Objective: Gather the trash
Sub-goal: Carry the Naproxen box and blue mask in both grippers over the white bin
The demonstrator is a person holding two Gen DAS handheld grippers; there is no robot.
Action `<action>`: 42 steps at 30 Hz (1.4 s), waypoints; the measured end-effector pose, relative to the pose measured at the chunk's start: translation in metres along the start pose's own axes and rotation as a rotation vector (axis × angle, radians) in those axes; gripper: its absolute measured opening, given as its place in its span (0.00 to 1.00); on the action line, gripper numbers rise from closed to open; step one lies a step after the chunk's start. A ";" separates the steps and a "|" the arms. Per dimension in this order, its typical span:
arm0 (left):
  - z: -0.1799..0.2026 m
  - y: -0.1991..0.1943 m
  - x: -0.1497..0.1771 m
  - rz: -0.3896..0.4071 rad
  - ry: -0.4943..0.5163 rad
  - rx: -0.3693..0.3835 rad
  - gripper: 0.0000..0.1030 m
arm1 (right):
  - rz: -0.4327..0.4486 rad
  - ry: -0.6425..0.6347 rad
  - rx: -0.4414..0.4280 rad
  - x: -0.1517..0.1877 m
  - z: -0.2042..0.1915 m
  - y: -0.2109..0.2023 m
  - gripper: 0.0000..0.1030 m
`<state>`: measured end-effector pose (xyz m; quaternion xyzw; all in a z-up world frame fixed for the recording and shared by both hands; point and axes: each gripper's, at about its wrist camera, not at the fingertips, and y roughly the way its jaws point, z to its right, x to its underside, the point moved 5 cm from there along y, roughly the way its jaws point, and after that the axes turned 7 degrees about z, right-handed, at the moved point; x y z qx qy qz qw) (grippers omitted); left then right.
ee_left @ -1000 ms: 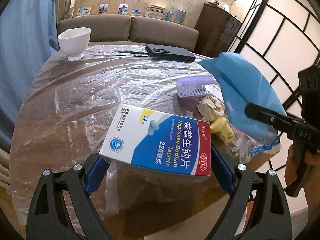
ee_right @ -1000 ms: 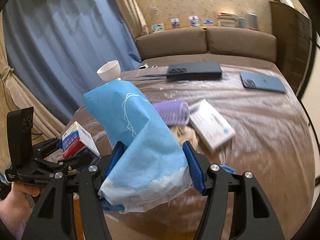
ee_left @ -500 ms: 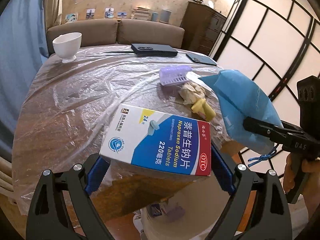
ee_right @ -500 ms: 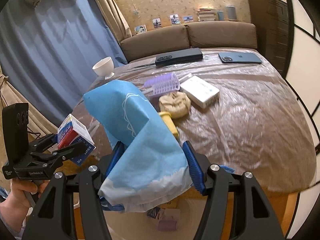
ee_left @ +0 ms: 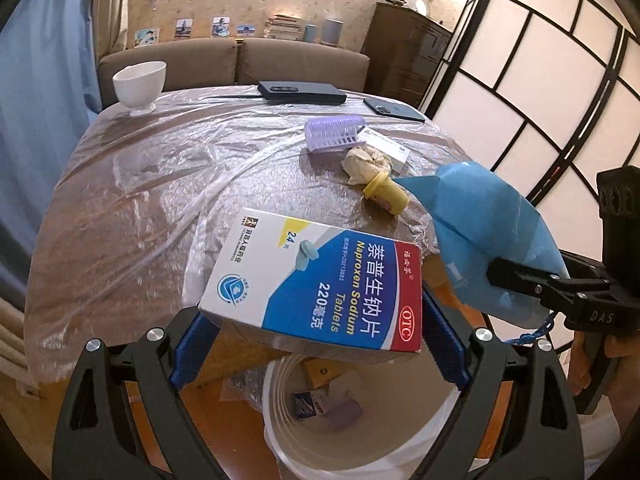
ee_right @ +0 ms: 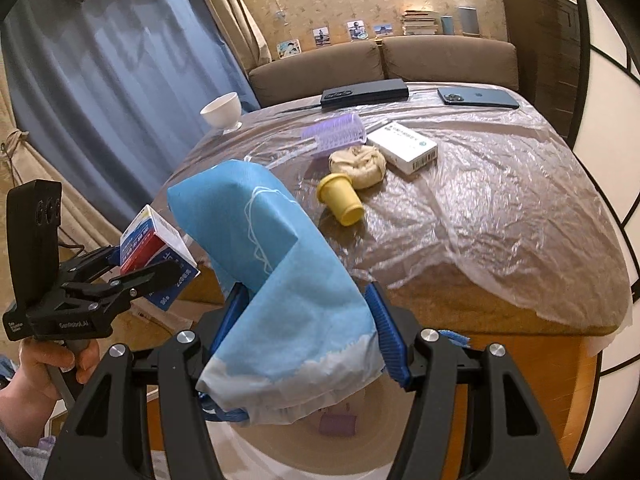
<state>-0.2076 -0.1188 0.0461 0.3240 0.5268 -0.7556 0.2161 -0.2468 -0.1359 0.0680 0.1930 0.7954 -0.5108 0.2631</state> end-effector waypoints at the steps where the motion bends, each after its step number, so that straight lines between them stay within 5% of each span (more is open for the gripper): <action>1: 0.001 -0.001 0.002 -0.001 -0.007 -0.003 0.89 | -0.005 0.000 -0.005 0.003 0.001 -0.002 0.58; 24: 0.042 -0.018 0.061 -0.064 -0.001 -0.089 0.89 | -0.128 0.001 -0.009 0.084 0.023 -0.022 0.58; 42: 0.044 0.000 0.095 -0.136 -0.019 -0.119 0.89 | -0.171 0.027 0.009 0.101 0.036 -0.013 0.58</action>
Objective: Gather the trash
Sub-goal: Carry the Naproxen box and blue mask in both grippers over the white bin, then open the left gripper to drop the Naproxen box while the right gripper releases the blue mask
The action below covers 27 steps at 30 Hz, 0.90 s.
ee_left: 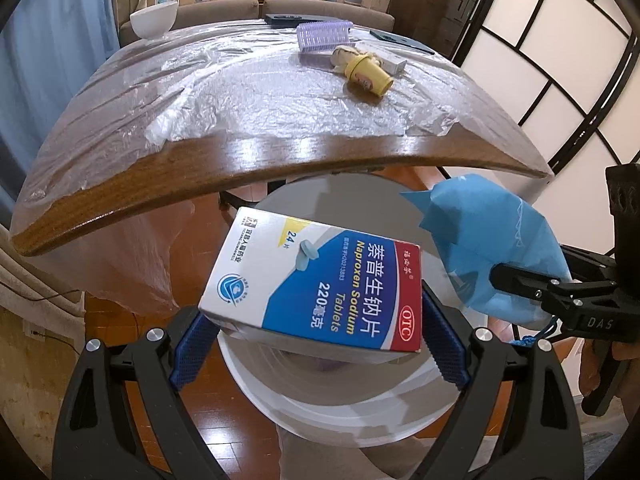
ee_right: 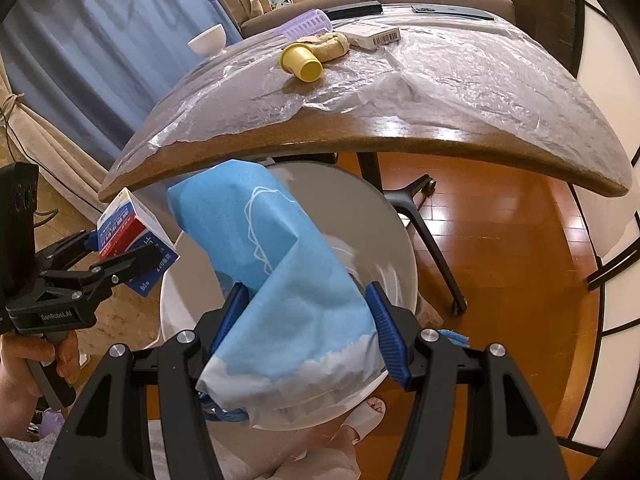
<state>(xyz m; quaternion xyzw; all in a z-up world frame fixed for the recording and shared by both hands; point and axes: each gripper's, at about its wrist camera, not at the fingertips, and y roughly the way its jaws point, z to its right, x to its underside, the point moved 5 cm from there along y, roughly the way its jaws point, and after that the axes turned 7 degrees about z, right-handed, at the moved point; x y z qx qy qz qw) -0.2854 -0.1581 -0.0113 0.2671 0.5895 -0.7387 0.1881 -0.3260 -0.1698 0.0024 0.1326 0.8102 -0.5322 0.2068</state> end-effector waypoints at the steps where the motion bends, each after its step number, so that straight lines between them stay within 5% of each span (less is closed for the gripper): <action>1: -0.001 0.001 0.001 -0.003 -0.002 -0.002 0.89 | -0.003 0.002 -0.001 0.001 0.000 0.001 0.58; 27: -0.008 0.031 0.022 -0.095 0.058 -0.021 0.89 | -0.075 0.004 0.043 0.012 -0.001 0.036 0.58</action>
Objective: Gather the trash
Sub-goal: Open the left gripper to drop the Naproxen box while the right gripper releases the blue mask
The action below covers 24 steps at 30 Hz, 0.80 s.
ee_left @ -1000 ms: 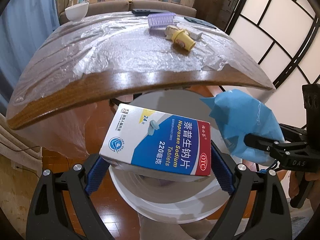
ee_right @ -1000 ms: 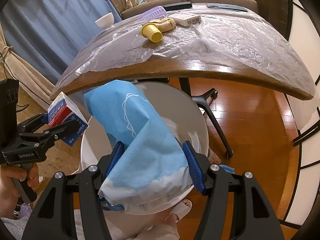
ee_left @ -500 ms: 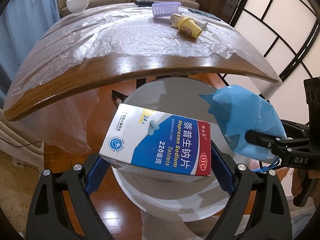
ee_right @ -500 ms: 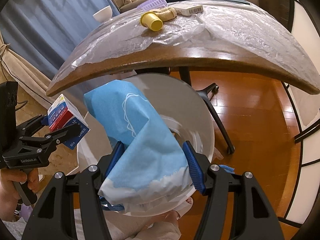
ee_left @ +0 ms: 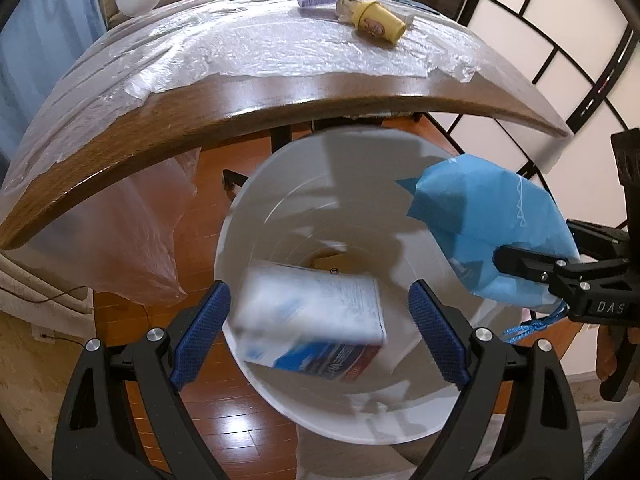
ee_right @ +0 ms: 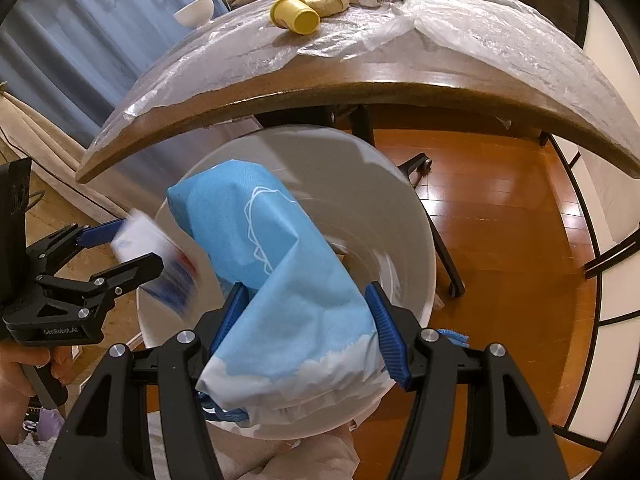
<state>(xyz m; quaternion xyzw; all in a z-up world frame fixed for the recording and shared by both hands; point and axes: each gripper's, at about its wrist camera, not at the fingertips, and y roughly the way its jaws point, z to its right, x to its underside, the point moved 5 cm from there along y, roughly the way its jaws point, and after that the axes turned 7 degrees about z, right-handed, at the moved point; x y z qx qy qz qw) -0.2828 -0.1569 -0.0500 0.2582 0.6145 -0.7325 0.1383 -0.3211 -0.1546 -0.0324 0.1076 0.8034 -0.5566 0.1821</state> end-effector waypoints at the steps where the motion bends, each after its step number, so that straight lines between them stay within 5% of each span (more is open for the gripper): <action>1: 0.000 0.001 0.000 -0.001 0.002 0.001 0.89 | 0.000 0.001 0.002 0.000 0.000 0.001 0.58; 11: -0.009 0.011 -0.001 -0.014 0.014 -0.003 0.89 | -0.033 0.001 0.030 0.002 0.002 0.019 0.59; 17: -0.014 0.014 -0.004 -0.031 0.011 -0.010 0.89 | -0.036 -0.006 0.065 0.002 0.000 0.020 0.82; 24: -0.014 -0.009 -0.017 0.005 -0.006 0.016 0.90 | 0.077 -0.034 0.106 -0.021 -0.006 -0.015 0.90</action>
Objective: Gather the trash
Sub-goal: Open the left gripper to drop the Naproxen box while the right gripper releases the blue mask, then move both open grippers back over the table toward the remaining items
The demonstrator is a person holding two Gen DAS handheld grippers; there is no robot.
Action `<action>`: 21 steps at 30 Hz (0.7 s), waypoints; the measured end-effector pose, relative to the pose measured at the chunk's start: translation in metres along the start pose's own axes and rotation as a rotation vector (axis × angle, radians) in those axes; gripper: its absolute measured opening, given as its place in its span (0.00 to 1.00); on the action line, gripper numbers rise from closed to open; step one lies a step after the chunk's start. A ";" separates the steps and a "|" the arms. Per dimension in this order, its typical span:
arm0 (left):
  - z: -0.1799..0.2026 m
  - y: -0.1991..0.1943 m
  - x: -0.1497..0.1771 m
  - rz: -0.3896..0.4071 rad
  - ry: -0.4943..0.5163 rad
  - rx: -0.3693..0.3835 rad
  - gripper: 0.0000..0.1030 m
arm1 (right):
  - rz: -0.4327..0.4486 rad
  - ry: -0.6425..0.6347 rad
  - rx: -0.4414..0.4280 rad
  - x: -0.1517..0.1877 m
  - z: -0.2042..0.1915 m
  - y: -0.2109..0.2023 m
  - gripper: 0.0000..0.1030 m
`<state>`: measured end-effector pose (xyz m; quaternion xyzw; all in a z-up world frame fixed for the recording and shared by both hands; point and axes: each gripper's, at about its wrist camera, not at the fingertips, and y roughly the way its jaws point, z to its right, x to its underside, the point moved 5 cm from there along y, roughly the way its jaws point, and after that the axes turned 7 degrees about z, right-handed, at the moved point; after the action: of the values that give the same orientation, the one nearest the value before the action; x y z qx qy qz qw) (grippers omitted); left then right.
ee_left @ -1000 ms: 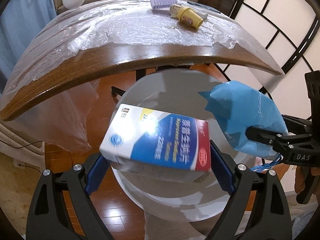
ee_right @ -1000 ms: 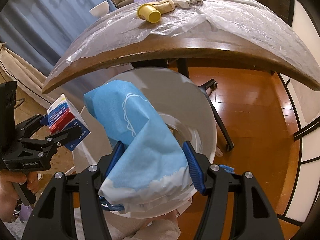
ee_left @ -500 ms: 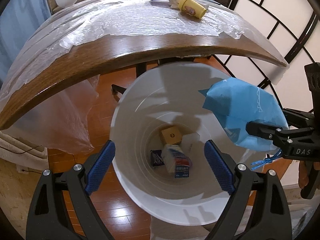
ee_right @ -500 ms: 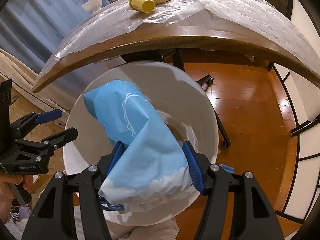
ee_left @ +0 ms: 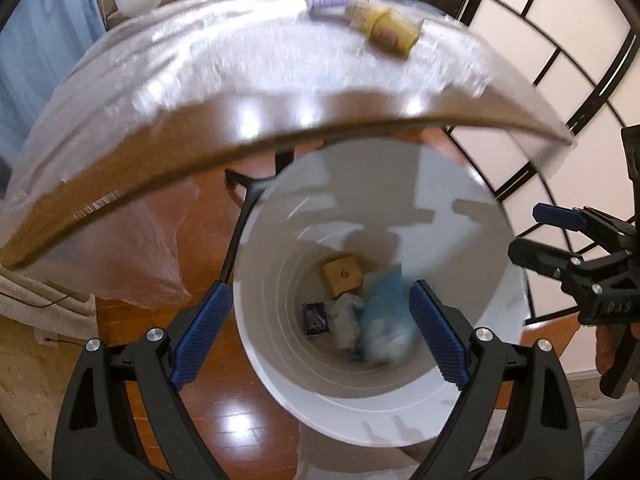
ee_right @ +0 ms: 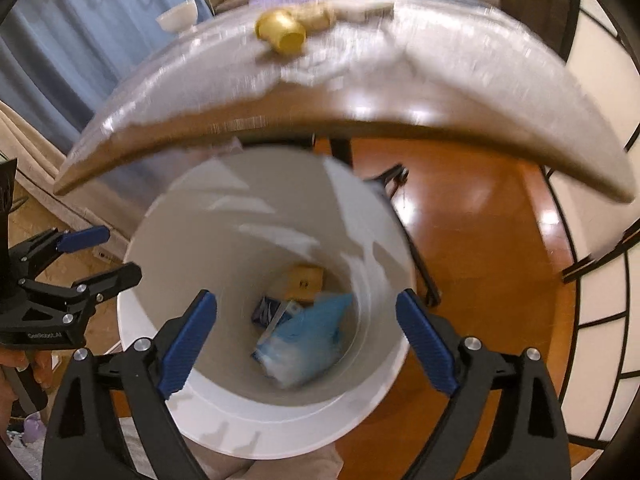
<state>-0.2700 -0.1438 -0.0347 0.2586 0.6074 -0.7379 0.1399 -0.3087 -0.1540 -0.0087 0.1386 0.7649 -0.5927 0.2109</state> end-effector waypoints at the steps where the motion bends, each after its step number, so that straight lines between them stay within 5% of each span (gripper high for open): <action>1: 0.001 -0.006 -0.004 0.015 -0.001 0.006 0.94 | 0.036 -0.006 0.011 -0.006 -0.001 -0.009 0.93; 8: 0.005 -0.060 -0.058 0.215 0.015 0.055 0.98 | 0.290 -0.140 0.166 -0.060 -0.011 -0.058 0.96; 12: -0.005 -0.070 -0.097 0.284 -0.001 0.087 0.98 | 0.373 -0.152 0.156 -0.089 -0.017 -0.064 0.96; 21: -0.027 -0.030 -0.177 0.235 -0.045 0.167 0.98 | 0.329 -0.143 0.068 -0.117 -0.037 -0.022 0.96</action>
<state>-0.1337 -0.1301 0.0837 0.3222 0.5061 -0.7700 0.2170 -0.2229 -0.1193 0.0749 0.2264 0.6944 -0.5838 0.3544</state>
